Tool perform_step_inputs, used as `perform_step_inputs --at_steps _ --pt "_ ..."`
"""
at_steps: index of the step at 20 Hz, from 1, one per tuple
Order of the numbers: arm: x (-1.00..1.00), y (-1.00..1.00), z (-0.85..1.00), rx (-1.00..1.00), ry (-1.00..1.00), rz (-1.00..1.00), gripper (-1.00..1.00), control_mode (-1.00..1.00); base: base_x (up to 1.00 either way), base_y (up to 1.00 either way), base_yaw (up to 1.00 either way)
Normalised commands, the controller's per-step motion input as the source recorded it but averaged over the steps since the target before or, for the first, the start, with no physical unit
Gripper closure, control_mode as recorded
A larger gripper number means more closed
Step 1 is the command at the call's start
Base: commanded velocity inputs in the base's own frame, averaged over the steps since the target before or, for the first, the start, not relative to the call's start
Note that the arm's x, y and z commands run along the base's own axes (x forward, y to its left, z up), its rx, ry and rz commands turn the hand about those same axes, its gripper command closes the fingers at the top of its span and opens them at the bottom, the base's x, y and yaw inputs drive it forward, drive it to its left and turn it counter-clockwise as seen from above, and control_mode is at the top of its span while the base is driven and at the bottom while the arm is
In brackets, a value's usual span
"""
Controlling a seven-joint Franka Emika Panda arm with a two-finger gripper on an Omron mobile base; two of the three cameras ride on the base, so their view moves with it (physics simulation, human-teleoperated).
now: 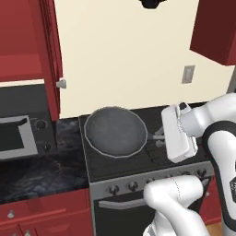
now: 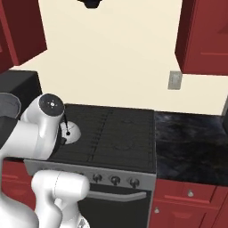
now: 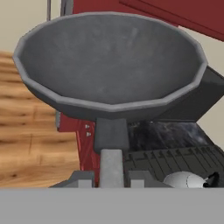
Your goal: Pick the pan from the cabinet and place it on the stove. Then turn on the stove burner for the pan.
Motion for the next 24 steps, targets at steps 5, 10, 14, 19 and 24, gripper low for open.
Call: perform_step_inputs --at_steps 5,10,14,19,24 --pt "0.00 0.00 0.00 0.00 0.00 0.00 1.00 1.00 0.30 0.23 0.10" --pt "0.00 0.00 0.00 0.00 0.00 0.00 1.00 1.00 0.28 0.19 0.08" --pt "0.00 0.00 0.00 0.00 0.00 0.00 1.00 1.00 0.29 0.12 0.04" --pt "0.00 0.00 0.00 0.00 0.00 0.00 1.00 1.00 0.08 0.00 0.00" --pt "0.00 0.00 0.00 0.00 0.00 0.00 1.00 1.00 0.01 0.00 0.00"
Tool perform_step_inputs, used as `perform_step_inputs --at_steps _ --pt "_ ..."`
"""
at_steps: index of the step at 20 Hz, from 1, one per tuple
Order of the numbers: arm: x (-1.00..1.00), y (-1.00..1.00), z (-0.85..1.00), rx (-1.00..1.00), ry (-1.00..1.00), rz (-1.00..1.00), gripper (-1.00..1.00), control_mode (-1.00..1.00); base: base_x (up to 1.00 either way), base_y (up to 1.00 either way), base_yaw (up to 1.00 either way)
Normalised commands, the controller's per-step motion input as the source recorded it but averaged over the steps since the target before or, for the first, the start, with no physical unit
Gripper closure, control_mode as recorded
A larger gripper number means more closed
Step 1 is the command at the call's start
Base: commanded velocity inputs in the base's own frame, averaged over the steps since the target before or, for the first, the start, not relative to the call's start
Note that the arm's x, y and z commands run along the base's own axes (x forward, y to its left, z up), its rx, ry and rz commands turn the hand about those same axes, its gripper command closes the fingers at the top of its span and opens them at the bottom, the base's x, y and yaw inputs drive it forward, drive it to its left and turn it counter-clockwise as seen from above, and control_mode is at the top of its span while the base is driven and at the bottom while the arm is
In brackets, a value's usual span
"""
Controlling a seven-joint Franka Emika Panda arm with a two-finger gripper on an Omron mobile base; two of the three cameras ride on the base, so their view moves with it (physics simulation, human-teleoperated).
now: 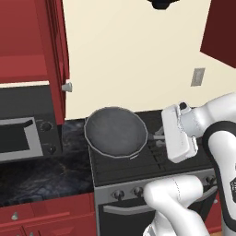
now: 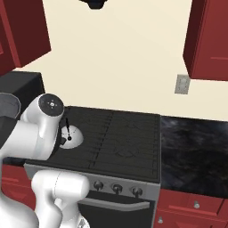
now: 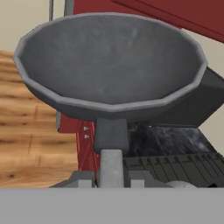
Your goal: Pick the pan from the cabinet and place it on the stove. Then turn on the stove burner for the pan.
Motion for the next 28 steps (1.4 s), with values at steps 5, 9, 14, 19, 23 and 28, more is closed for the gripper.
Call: perform_step_inputs --at_steps 5,9,14,19,23,28 --pt "0.00 0.00 0.00 0.00 0.00 0.00 1.00 1.00 0.02 -0.13 0.00" --pt "-0.01 -0.35 -0.01 0.00 0.00 0.00 1.00 -1.00 0.00 0.00 0.00" --pt "0.00 -0.52 0.00 0.00 0.00 -0.01 1.00 -1.00 0.00 0.00 0.00" --pt "0.00 -0.74 0.00 0.01 0.01 -0.02 1.00 -1.00 0.00 0.00 0.00" --pt "0.00 -0.88 -0.01 0.03 0.03 -0.05 1.00 -1.00 0.00 0.00 0.00" --pt "0.00 -0.99 0.00 0.04 0.05 -0.08 1.00 -1.00 0.00 0.00 0.00"
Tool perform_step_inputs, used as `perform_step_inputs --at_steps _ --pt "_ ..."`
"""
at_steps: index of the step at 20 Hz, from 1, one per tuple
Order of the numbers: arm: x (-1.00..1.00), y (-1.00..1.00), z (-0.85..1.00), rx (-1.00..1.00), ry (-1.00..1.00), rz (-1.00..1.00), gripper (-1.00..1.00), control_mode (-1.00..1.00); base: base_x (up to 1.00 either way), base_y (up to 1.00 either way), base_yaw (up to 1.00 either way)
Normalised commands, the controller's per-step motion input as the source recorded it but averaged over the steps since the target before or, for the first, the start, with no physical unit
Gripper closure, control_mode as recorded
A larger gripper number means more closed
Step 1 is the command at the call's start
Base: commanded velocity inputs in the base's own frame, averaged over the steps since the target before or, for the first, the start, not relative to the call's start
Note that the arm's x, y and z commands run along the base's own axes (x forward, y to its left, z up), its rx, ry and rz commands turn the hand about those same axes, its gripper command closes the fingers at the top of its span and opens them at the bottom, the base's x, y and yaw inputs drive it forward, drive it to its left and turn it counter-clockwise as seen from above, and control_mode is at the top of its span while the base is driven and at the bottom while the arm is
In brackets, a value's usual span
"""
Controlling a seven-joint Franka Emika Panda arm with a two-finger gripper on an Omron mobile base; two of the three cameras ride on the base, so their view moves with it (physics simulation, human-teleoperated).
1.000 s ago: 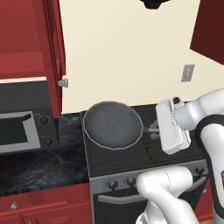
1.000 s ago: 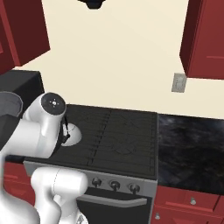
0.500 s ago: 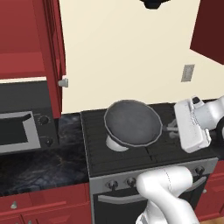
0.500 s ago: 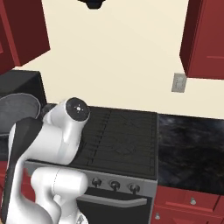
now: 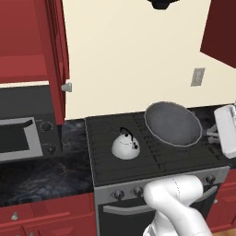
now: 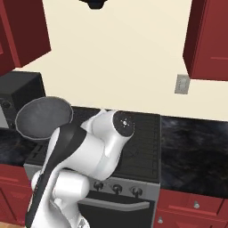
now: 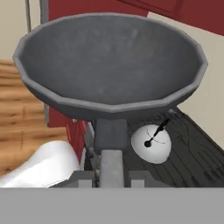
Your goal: Pick the pan from the cabinet and place it on the stove. Then turn on the stove burner for the pan.
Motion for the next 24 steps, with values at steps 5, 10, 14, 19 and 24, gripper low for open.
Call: perform_step_inputs --at_steps 5,10,14,19,24 --pt "0.00 -0.94 0.00 0.05 0.07 -0.09 1.00 -1.00 0.00 0.00 0.00" --pt "0.01 -0.93 -0.03 0.07 0.12 -0.09 1.00 -1.00 0.00 0.00 0.00" --pt "0.08 -0.74 -0.15 0.06 0.13 -0.09 1.00 -1.00 0.00 0.00 0.00" --pt "0.15 -0.53 -0.32 0.02 0.09 -0.04 1.00 -1.00 0.00 0.00 0.00" --pt "0.35 -0.16 -0.33 0.01 0.00 0.00 1.00 -1.00 0.00 0.00 0.00"
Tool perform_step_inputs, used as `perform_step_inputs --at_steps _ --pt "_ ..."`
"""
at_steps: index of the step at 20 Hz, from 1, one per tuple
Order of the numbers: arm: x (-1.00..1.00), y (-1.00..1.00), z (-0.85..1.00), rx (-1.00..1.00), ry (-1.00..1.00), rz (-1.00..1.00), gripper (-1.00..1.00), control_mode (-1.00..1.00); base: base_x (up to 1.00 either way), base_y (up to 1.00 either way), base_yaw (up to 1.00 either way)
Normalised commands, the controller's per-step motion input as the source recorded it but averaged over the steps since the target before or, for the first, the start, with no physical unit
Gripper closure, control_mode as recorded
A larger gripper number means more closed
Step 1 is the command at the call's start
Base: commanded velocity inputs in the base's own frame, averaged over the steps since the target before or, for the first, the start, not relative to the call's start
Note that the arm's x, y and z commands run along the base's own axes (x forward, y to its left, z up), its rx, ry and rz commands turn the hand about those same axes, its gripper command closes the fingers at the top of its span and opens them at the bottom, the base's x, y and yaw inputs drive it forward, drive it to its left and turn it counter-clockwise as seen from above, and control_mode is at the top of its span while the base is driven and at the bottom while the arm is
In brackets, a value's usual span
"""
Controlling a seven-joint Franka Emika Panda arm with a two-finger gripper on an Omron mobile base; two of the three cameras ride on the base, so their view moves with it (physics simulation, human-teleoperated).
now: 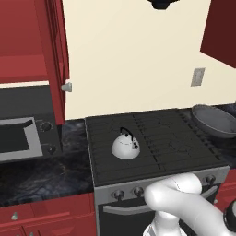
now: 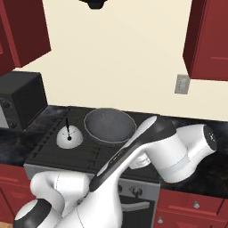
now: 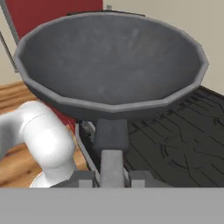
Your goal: Pick the pan from the cabinet and place it on the stove. Then turn on the stove burner for the pan.
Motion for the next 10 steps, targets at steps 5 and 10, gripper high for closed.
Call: perform_step_inputs --at_steps 5,10 --pt "0.41 0.00 -0.38 -0.06 0.00 0.00 1.00 -1.00 0.00 0.00 0.00" --pt "0.28 0.07 -0.50 -0.21 0.00 0.00 1.00 -1.00 0.00 0.00 0.00"
